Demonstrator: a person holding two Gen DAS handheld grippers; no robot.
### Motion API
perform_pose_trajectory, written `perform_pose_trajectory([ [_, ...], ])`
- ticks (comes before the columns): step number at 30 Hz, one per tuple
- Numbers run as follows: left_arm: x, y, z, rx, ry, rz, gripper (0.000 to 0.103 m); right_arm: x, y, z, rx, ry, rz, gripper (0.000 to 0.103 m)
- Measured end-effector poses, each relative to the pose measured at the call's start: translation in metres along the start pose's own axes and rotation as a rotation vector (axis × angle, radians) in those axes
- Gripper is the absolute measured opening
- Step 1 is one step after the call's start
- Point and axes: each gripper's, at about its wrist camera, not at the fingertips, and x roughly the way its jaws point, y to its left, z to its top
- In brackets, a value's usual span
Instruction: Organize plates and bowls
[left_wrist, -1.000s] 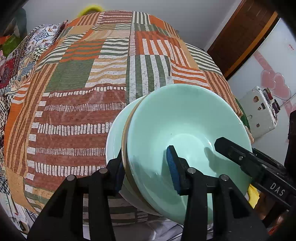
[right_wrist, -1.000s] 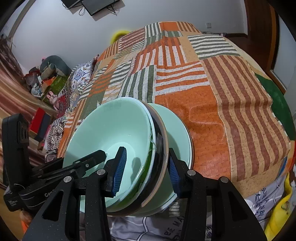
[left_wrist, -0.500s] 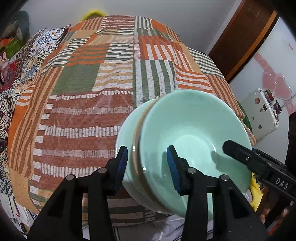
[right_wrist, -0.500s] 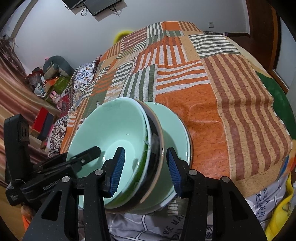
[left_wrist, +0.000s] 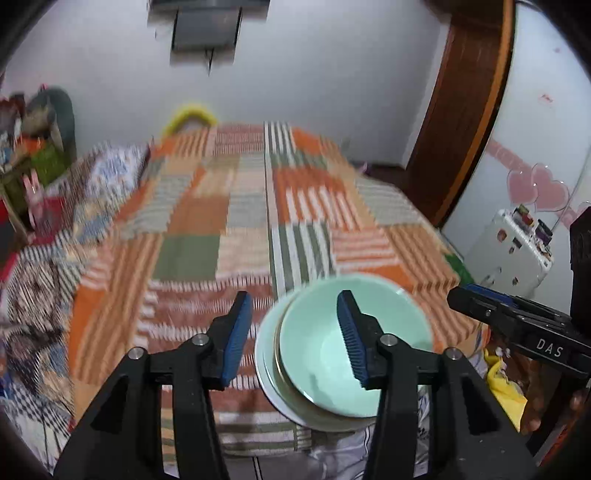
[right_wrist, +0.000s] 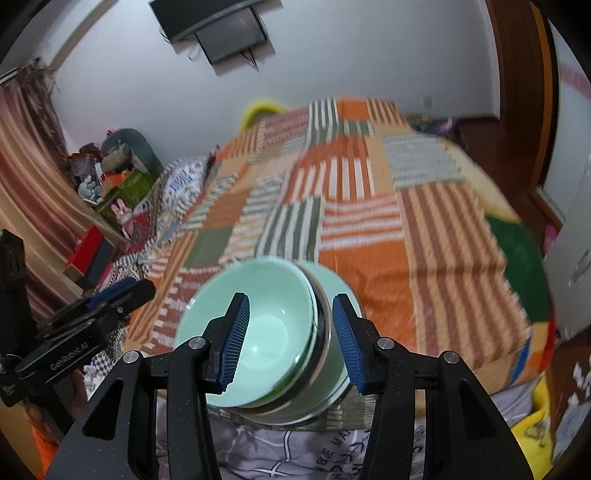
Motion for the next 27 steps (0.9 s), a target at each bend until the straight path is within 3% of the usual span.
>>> perform_pose_trajectory([
  [4,-0.037,-0.01,0.009,0.022,-0.123,0.001,0.057,-0.028,0.011,0.007,-0.053,-0.088,-0.009,0.044],
  [7,-0.061,-0.018,0.011,0.042,-0.199,0.007,0.062,-0.047,0.017,0.009,-0.077,-0.15,-0.006,0.052],
  [10,-0.081,-0.025,0.01,0.059,-0.263,0.025,0.073,-0.065,0.023,0.009,-0.095,-0.211,0.003,0.058],
  [12,-0.091,-0.027,0.009,0.06,-0.295,0.034,0.09,-0.072,0.026,0.009,-0.106,-0.238,0.009,0.059],
  [14,-0.102,-0.028,0.007,0.05,-0.33,0.037,0.096,-0.08,0.029,0.008,-0.118,-0.262,0.019,0.059],
  [16,-0.11,-0.028,0.006,0.047,-0.351,0.038,0.097,-0.086,0.033,0.007,-0.13,-0.281,0.021,0.06],
  [18,-0.116,-0.028,0.005,0.047,-0.364,0.039,0.098,-0.091,0.035,0.004,-0.14,-0.297,0.018,0.07],
  [22,-0.127,-0.03,0.0,0.051,-0.389,0.045,0.1,-0.104,0.041,-0.001,-0.164,-0.351,0.009,0.075],
  [27,-0.138,-0.033,-0.007,0.067,-0.422,0.058,0.101,-0.114,0.046,-0.006,-0.181,-0.403,0.003,0.089],
])
